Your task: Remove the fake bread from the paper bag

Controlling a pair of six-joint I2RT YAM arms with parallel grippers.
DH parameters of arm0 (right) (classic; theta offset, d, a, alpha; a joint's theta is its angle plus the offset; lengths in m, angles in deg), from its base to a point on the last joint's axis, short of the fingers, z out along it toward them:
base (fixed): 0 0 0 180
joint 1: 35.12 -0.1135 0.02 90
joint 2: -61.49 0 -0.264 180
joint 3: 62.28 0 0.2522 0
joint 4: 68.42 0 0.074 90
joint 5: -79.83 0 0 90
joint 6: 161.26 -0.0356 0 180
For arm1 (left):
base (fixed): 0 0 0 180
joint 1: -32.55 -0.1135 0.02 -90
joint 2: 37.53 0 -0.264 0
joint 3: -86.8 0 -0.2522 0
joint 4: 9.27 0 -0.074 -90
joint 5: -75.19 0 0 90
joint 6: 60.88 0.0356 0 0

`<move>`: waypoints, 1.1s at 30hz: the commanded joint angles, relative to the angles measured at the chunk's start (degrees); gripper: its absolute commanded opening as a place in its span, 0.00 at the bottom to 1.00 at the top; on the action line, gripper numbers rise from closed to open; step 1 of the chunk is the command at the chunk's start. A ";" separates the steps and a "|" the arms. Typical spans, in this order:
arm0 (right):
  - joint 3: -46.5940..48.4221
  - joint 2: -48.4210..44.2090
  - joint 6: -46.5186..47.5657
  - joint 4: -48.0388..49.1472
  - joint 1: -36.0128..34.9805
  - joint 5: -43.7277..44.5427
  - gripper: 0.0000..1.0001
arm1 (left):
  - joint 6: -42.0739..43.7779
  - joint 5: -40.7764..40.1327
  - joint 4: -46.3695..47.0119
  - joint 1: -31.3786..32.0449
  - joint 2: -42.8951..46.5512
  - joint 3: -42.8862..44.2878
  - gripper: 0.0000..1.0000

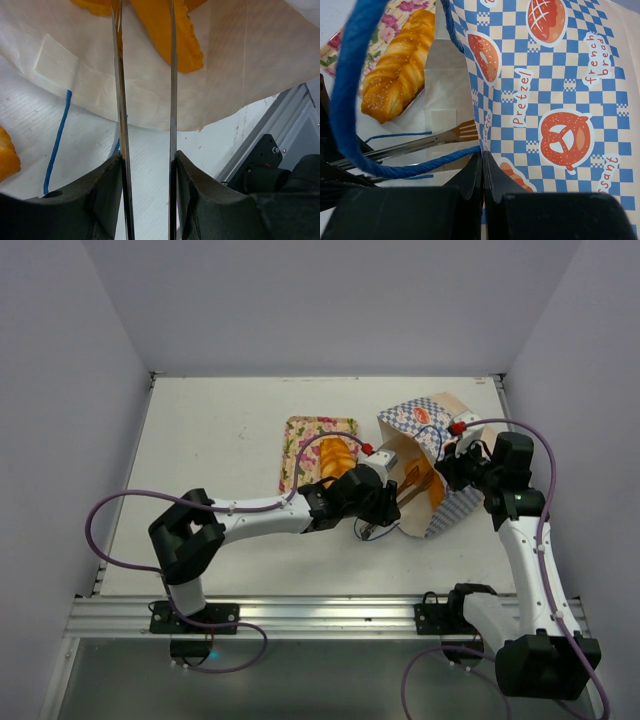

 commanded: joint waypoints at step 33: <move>-0.36 -0.85 0.16 1.08 0.27 -3.38 0.00 | -6.48 -1.12 -2.16 1.04 -5.09 8.11 0.47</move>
